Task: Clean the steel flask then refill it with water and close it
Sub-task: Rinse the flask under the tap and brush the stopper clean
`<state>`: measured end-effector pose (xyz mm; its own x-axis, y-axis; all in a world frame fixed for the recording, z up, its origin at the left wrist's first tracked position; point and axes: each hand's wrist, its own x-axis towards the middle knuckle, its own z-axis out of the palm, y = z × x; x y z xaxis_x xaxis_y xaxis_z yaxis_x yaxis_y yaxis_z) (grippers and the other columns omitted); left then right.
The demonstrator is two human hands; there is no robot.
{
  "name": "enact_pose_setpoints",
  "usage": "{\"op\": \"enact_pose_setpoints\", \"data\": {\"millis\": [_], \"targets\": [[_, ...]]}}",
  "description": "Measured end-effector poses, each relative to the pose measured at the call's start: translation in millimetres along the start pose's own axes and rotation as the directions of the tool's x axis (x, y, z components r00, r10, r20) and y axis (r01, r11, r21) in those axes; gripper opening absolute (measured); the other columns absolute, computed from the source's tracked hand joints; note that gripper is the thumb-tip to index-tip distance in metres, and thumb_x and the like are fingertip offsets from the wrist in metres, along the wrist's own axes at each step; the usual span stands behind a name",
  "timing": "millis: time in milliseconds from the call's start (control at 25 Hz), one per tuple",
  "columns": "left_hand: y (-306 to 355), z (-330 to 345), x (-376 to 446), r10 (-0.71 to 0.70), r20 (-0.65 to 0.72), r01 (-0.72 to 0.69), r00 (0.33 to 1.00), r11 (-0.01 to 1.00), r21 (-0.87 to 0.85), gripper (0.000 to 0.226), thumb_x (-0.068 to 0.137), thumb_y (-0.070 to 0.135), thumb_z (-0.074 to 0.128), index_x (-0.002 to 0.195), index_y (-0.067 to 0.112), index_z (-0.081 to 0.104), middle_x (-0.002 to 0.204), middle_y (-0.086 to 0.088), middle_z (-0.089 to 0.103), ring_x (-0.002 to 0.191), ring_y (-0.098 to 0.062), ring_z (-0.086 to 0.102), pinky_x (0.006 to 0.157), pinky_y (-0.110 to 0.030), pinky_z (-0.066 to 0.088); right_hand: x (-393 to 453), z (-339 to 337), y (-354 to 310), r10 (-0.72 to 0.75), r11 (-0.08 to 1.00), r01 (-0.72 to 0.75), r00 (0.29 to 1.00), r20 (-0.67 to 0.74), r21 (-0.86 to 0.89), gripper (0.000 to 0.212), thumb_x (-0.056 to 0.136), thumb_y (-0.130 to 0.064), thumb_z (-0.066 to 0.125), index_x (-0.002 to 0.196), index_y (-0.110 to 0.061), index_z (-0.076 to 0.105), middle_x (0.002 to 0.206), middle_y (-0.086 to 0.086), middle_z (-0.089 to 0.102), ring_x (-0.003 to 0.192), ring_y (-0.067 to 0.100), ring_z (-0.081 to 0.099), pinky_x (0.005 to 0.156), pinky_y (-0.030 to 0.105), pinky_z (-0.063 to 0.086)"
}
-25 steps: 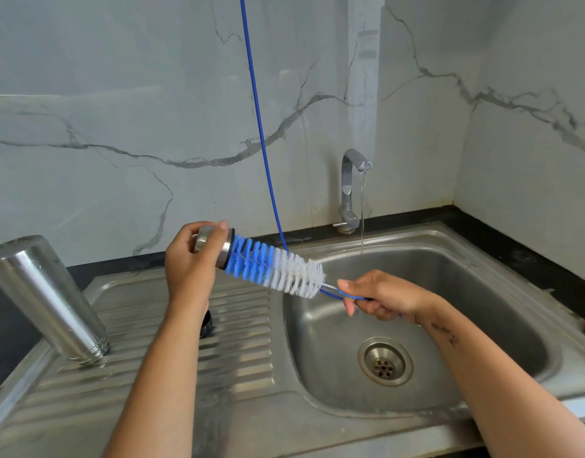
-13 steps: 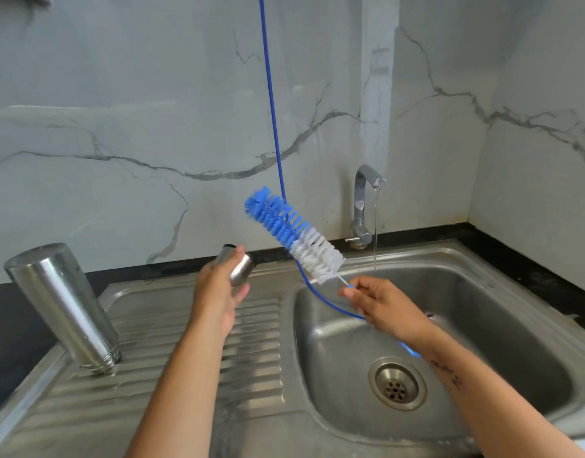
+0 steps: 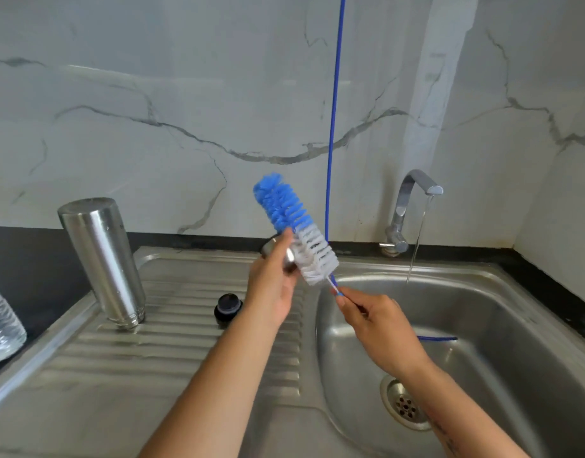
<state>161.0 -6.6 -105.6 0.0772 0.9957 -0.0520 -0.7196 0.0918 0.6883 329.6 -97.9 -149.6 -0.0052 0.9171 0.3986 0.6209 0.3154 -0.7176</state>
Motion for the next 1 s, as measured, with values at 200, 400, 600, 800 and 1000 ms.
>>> {"op": "enact_pose_setpoints", "data": {"millis": [200,400,600,800,1000], "targets": [[10.4,-9.4,4.8,0.026,0.038,-0.026,0.999,1.0,0.007,0.026,0.095,0.014,0.068,0.118,0.003,0.067,0.124,-0.019,0.071,0.106,-0.027,0.071,0.093,-0.039,0.059,5.0,-2.6,1.9,-0.066,0.995,0.067,0.998,0.01,-0.075,0.027,0.105,-0.029,0.056,0.091,-0.011,0.072,0.061,-0.005,0.032,0.061,0.009,0.025,0.056,0.027,0.03],[15.5,-5.9,0.4,0.055,0.089,-0.054,0.995,0.998,-0.009,0.015,0.093,0.014,0.067,0.107,0.009,0.07,0.105,-0.012,0.075,0.097,-0.023,0.071,0.095,-0.038,0.056,-1.8,-7.9,8.2,-0.052,0.998,0.055,0.997,0.061,-0.035,0.044,0.101,-0.043,0.053,0.103,-0.003,0.072,0.063,-0.007,0.036,0.06,0.007,0.029,0.057,0.026,0.031],[4.3,-0.6,-11.6,-0.037,0.077,0.025,0.996,0.989,0.149,0.006,0.091,0.023,0.069,0.096,0.022,0.072,0.092,0.005,0.075,0.09,-0.011,0.066,0.087,-0.03,0.045,7.1,-1.8,-3.2,0.012,0.996,-0.001,0.992,-0.123,0.086,0.03,0.105,-0.029,0.054,0.1,-0.007,0.073,0.06,-0.008,0.037,0.057,0.008,0.029,0.053,0.024,0.027],[12.8,-5.7,-4.7,-0.04,0.05,0.042,0.998,0.998,-0.043,0.014,0.094,0.016,0.066,0.107,0.011,0.068,0.104,-0.01,0.071,0.103,-0.025,0.066,0.095,-0.036,0.052,-0.1,-13.6,11.8,0.1,0.985,-0.077,0.984,-0.149,0.156,0.034,0.106,-0.03,0.053,0.106,0.001,0.069,0.059,-0.009,0.035,0.057,0.01,0.028,0.055,0.028,0.026],[-3.6,4.8,-17.2,-0.047,0.137,0.022,0.989,0.983,0.18,0.021,0.088,0.018,0.073,0.108,0.013,0.072,0.113,-0.009,0.076,0.101,-0.018,0.072,0.085,-0.03,0.057,4.7,-2.1,-5.1,0.031,0.998,-0.026,0.995,-0.098,0.058,0.021,0.104,-0.026,0.058,0.1,-0.021,0.077,0.061,-0.003,0.037,0.059,0.01,0.028,0.053,0.025,0.028]]}}
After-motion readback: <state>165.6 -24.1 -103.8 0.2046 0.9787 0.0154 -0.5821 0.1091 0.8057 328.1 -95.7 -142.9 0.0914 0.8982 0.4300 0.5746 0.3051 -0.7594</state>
